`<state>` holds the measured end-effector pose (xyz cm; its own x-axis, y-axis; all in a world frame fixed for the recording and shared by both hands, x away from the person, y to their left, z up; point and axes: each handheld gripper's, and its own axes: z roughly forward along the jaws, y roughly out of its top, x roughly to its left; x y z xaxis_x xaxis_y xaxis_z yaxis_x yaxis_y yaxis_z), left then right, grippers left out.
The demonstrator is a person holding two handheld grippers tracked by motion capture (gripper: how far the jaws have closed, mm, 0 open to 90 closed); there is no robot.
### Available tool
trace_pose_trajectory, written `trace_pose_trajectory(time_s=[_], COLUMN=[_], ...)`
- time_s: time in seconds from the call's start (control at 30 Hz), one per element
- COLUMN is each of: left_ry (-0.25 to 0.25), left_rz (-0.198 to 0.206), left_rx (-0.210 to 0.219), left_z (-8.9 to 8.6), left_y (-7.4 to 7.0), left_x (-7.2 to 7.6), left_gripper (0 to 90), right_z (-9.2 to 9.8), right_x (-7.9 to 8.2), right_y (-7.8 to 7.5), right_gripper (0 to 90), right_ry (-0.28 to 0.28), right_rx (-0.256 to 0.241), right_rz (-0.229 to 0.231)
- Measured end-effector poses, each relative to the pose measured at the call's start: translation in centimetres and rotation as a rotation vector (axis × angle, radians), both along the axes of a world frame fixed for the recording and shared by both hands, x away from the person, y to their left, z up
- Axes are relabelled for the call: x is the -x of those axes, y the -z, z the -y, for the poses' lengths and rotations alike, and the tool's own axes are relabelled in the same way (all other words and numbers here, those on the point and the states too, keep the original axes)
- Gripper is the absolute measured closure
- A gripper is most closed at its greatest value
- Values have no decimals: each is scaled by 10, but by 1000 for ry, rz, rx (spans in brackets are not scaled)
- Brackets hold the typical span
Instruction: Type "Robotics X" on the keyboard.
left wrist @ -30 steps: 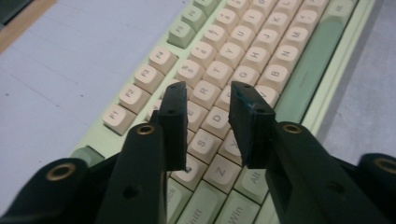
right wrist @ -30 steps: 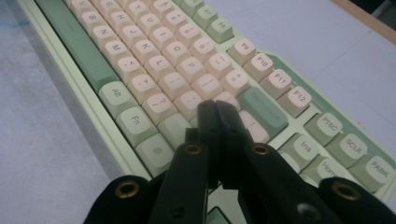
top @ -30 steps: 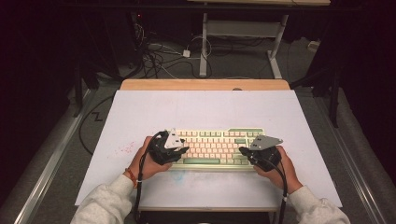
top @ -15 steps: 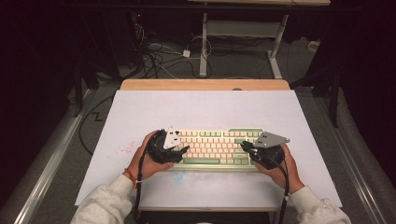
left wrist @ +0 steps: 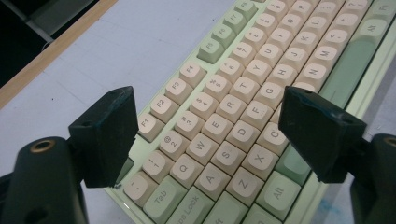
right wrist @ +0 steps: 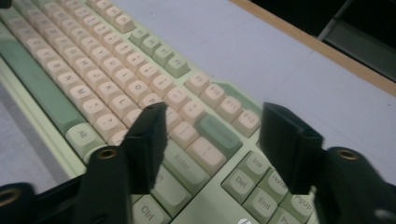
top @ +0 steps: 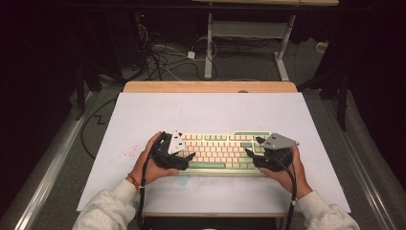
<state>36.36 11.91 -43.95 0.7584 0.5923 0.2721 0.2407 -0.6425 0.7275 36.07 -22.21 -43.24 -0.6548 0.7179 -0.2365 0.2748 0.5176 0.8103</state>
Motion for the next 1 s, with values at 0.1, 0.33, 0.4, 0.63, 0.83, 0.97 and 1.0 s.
trace_pose_trajectory(time_s=[0.1,0.33,0.4,0.63,0.83,0.97,1.0], left_ry=[7,10,4,-3,4,5,8], left_rz=[14,31,40,66,80,86,86], left_rx=[-1,-12,-15,-33,-31,-30,-35], left_z=[0,2,2,0,-4,-6,-6], left_y=[0,0,-1,-4,-7,-8,-9], left_x=[2,4,5,10,15,18,19], left_gripper=[179,156,156,165,171,171,171], right_z=[-1,-5,-6,-7,-4,-3,-2], right_x=[0,1,2,6,13,17,18], right_y=[0,2,1,-2,-6,-9,-9], right_gripper=[195,165,169,179,199,199,199], right_ry=[39,49,41,48,45,42,41], right_rx=[-16,-5,-7,-3,7,13,13], right_rz=[18,46,52,69,82,93,94])
